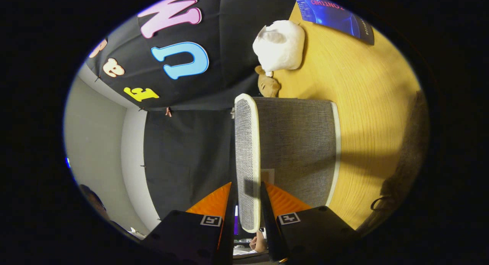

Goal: Open the storage box then place both shoes into the box .Put the left shoe in first, then the right shoe, with the right side of both shoes facing outward in a uniform manner.

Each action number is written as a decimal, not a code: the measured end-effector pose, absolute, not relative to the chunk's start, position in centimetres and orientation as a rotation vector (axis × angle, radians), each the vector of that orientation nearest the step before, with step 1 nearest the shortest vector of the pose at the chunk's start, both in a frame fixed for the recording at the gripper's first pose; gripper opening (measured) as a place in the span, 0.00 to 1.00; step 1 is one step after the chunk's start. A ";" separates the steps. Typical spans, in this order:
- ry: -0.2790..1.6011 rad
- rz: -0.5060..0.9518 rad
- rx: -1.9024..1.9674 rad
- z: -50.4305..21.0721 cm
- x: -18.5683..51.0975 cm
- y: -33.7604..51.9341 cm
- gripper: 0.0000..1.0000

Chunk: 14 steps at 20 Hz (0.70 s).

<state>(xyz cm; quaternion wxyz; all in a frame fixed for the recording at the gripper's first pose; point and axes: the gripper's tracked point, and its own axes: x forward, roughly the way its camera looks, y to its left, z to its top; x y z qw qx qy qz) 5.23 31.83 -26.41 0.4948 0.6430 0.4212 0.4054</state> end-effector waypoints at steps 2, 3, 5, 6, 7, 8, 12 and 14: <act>1.017 0.930 1.524 -27.9 6.0 33.1 0.20; 1.000 0.930 1.531 -27.4 6.0 31.8 0.11; 0.979 0.943 1.540 -26.4 5.8 31.8 0.08; 0.971 0.947 1.541 -25.8 5.8 31.7 0.05; 0.962 0.957 1.549 -25.0 5.7 31.5 0.05; 0.948 0.966 1.555 -23.9 5.7 31.3 0.05; 0.886 1.005 1.526 -19.0 6.3 32.1 0.05; 0.853 1.032 1.498 -15.9 7.1 33.0 0.05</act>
